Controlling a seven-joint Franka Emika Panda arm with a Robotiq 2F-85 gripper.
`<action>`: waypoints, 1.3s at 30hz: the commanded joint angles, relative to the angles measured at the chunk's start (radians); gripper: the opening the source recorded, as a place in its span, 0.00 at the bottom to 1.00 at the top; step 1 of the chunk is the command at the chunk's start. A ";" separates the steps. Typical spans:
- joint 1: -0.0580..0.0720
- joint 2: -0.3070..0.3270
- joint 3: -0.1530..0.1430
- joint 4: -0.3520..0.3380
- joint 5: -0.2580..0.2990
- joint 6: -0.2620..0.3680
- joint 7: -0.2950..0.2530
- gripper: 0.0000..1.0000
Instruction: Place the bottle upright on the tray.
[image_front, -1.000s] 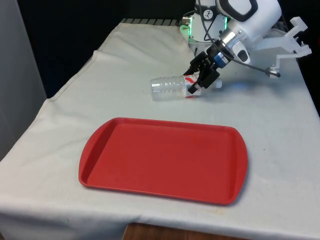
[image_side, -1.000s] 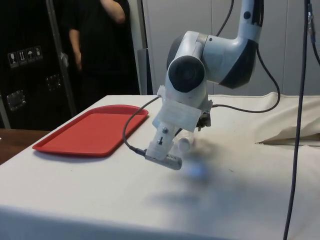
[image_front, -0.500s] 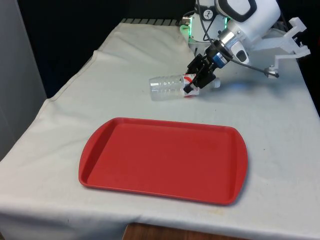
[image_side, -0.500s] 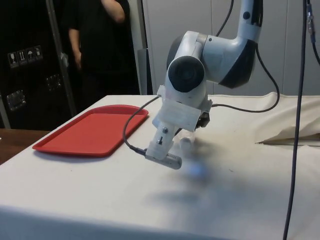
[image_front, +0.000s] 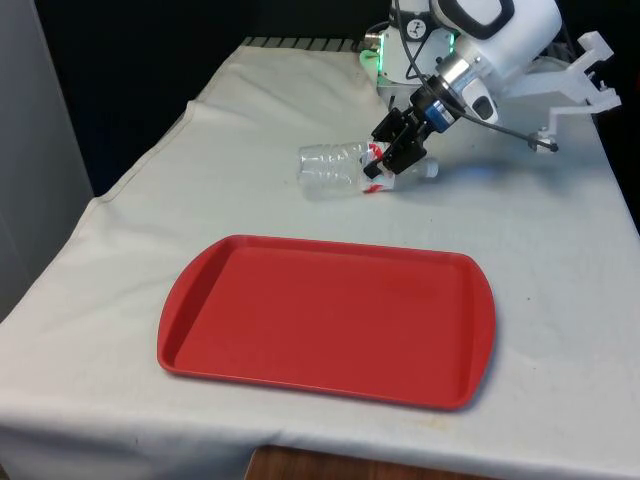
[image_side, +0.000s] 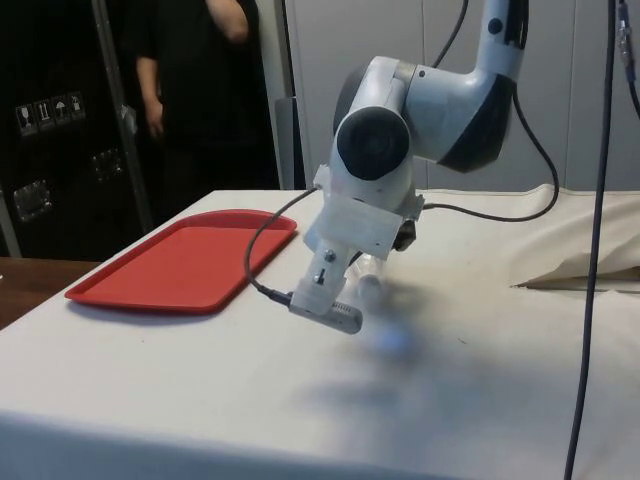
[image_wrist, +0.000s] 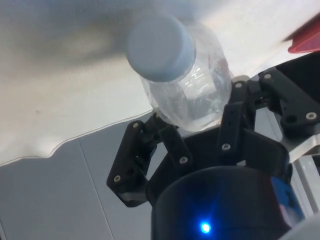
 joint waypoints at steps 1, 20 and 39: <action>-0.005 -0.002 -0.003 0.001 -0.012 0.015 0.009 0.18; -0.023 -0.077 -0.039 -0.001 -0.001 0.049 -0.008 0.18; -0.033 -0.118 -0.080 0.034 -0.001 0.092 -0.010 0.18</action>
